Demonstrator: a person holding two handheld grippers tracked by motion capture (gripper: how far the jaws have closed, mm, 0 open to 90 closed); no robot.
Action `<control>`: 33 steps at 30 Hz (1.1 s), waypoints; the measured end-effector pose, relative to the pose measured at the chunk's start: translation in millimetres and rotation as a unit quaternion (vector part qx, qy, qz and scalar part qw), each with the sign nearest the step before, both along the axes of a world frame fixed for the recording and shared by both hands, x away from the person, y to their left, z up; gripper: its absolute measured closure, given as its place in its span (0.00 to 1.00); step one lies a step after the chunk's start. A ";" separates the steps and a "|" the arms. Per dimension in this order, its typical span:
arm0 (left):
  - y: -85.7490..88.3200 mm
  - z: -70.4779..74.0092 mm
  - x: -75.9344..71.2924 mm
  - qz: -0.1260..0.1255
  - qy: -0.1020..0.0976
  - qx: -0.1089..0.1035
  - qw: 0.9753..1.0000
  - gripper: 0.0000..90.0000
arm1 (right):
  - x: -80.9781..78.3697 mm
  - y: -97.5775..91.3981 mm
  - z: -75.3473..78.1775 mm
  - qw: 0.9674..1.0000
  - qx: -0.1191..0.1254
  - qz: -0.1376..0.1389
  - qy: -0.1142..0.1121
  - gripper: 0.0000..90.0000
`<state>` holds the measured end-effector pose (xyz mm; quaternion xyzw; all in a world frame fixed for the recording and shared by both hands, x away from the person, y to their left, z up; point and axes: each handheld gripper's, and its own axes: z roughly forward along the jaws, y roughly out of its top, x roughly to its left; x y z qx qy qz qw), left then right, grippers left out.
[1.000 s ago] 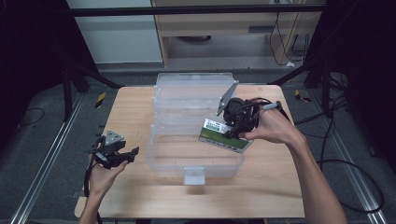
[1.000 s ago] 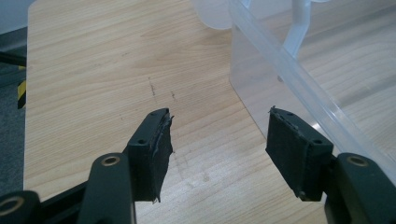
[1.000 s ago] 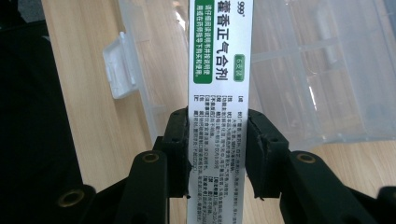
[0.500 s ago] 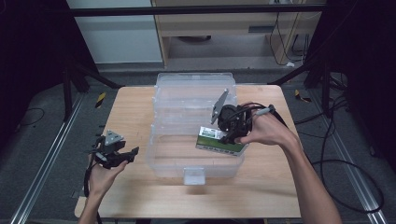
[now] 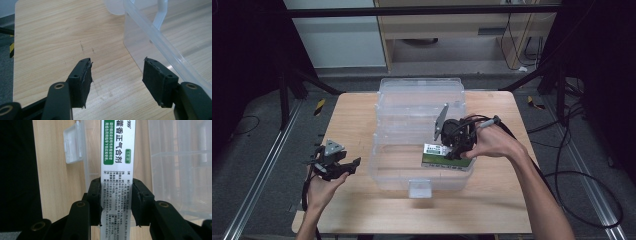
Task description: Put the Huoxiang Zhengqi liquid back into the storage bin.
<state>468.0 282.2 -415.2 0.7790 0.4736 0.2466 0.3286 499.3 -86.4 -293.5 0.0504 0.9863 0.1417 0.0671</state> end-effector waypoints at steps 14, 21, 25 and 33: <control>-0.4 -0.5 0.2 0.000 0.001 0.002 1.000 0.44 | 3.8 8.1 -20.8 0.999 -0.032 0.018 0.006 0.71; -1.1 -0.8 0.3 -0.002 0.002 0.003 1.000 0.44 | 5.8 9.3 -29.4 0.999 -0.040 0.025 0.008 0.71; -0.3 -0.6 0.3 -0.001 0.001 0.002 1.000 0.44 | 7.5 10.4 -33.7 0.999 -0.045 0.024 0.016 0.71; -1.3 -1.6 0.8 -0.002 0.004 0.005 1.000 0.44 | 9.6 11.7 -42.6 0.998 -0.050 0.030 0.019 0.71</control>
